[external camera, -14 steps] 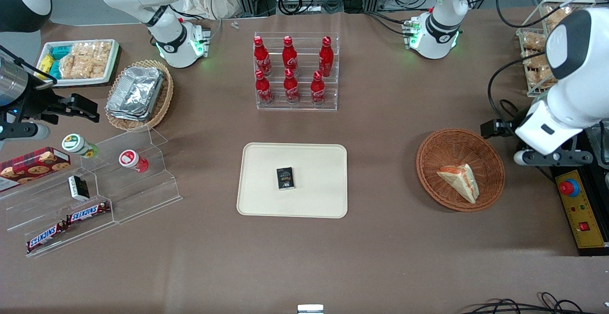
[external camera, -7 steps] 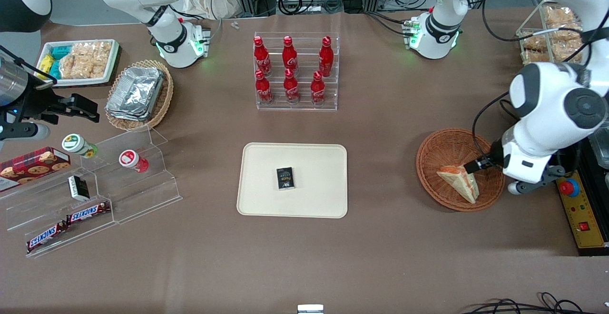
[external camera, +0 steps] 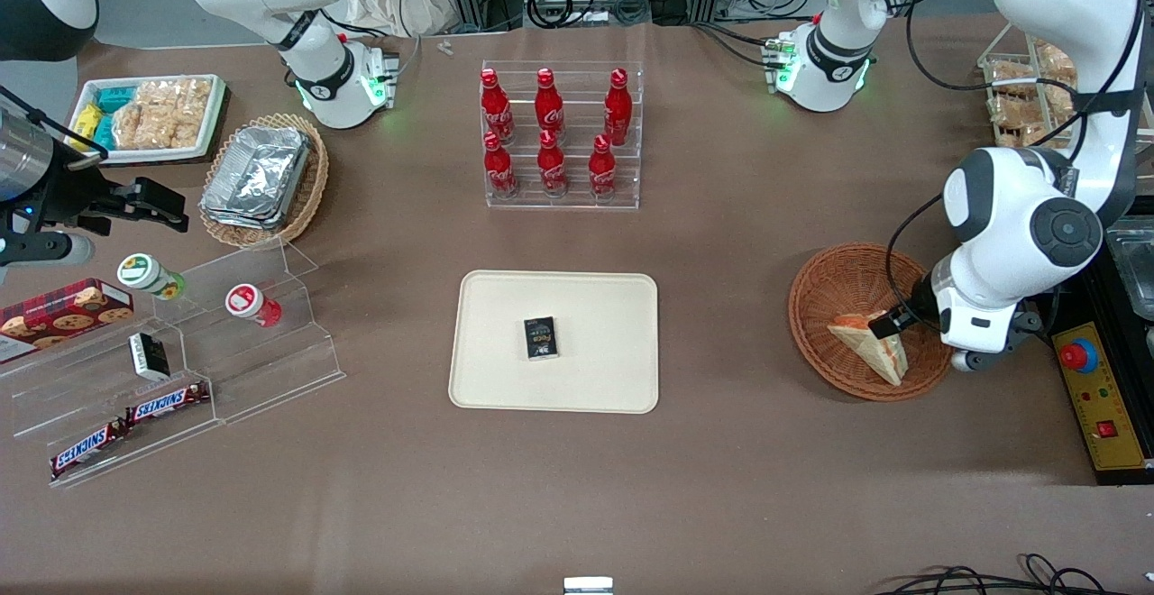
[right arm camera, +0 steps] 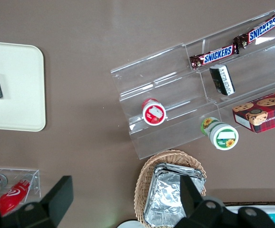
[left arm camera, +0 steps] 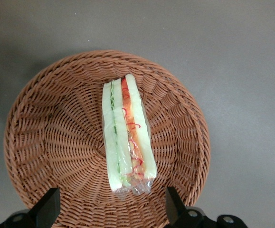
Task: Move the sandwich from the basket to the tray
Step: 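Lower the left gripper and close it on the sandwich wedge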
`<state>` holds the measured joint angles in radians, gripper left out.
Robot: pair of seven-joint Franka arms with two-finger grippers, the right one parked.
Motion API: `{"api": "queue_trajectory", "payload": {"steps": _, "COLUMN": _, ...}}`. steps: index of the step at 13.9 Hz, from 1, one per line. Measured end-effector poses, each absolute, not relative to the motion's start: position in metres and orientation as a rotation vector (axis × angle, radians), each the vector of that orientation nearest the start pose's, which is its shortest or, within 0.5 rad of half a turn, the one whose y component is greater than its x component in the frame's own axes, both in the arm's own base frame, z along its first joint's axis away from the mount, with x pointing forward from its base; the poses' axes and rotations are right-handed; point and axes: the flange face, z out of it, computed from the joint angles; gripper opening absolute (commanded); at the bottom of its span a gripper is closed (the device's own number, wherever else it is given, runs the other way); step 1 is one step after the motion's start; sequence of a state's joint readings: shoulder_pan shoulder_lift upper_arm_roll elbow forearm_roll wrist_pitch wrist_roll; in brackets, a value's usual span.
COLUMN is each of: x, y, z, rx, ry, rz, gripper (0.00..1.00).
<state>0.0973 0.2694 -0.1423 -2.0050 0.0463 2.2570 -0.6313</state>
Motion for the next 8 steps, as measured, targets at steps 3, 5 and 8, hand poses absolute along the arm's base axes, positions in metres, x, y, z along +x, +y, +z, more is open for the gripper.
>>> {"api": "queue_trajectory", "payload": {"steps": 3, "x": 0.597, "y": -0.023, "z": 0.31, "rx": -3.004, "ry": -0.919, "rz": 0.028, "gripper": 1.0}}
{"api": "queue_trajectory", "payload": {"steps": 5, "x": 0.598, "y": -0.023, "z": 0.299, "rx": -2.998, "ry": -0.936, "rz": 0.042, "gripper": 1.0}}
{"api": "queue_trajectory", "payload": {"steps": 8, "x": 0.594, "y": -0.024, "z": 0.278, "rx": -2.996, "ry": -0.942, "rz": 0.065, "gripper": 1.0}}
